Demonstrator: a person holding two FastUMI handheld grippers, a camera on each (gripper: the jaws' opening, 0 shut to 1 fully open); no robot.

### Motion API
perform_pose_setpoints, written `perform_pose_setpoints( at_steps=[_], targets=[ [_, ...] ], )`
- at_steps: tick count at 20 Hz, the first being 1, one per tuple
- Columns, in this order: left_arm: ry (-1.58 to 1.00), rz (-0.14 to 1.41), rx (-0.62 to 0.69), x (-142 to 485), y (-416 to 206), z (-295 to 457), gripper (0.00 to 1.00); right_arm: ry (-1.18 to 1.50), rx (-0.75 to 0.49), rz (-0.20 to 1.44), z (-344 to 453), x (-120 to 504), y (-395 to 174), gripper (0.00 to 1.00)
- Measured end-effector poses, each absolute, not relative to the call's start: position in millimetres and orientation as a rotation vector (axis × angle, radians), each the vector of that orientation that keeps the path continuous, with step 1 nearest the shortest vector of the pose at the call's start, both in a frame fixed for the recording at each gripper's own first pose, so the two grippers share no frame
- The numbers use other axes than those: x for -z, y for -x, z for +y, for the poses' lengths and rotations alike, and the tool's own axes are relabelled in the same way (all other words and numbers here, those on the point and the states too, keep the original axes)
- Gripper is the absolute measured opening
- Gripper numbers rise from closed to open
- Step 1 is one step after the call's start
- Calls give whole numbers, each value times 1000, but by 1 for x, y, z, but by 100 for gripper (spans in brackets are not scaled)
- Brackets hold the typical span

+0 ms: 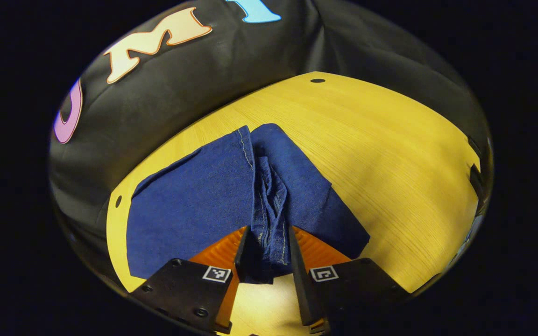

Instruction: Grasp the waist and the cuffs of the jeans and fold them to make the two legs overlap; first hold the waist and fold one-third of the jeans toward the cuffs, then hold the cuffs and fold the remaining one-third in the same direction to finish folding.

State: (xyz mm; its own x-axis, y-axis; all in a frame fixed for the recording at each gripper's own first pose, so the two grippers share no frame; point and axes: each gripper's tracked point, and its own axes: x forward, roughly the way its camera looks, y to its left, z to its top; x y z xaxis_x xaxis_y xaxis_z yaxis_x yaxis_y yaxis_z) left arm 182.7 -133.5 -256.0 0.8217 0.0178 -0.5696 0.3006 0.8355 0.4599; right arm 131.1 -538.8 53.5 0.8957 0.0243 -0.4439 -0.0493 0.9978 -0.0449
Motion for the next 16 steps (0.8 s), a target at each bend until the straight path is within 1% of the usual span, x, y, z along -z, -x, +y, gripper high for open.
perform_pose_setpoints(
  at_steps=[1, 2, 4, 5, 6, 8, 11, 12, 13, 16],
  targets=[
    [-535, 598, 130, 248, -180, -128, 52, 43, -44, 449, -534, -59, -131, 96],
    [-485, 596, 96, 238, -175, -117, 68, 28, -49, 433, -529, -65, -131, 99],
    [-341, 560, 33, 219, -166, -108, 100, -1, -69, 412, -515, -74, -133, 99],
    [-265, 548, 7, 212, -158, -103, 96, -6, -80, 404, -510, -76, -133, 96],
    [-201, 535, -16, 205, -152, -98, 96, -7, -90, 395, -505, -79, -133, 99],
    [-128, 495, -47, 195, -143, -87, 96, -21, -116, 383, -495, -83, -131, 99],
    [-35, 451, -40, 167, -111, -66, 96, -91, -159, 374, -476, -83, -123, 99],
    [1, 444, -41, 162, -99, -60, 95, -119, -173, 378, -470, -81, -118, 95],
    [35, 435, -44, 159, -88, -56, 96, -131, -183, 385, -466, -78, -114, 99],
    [80, 417, -77, 152, -64, -32, 95, -106, -184, 395, -470, -71, -108, 99]
  ],
)
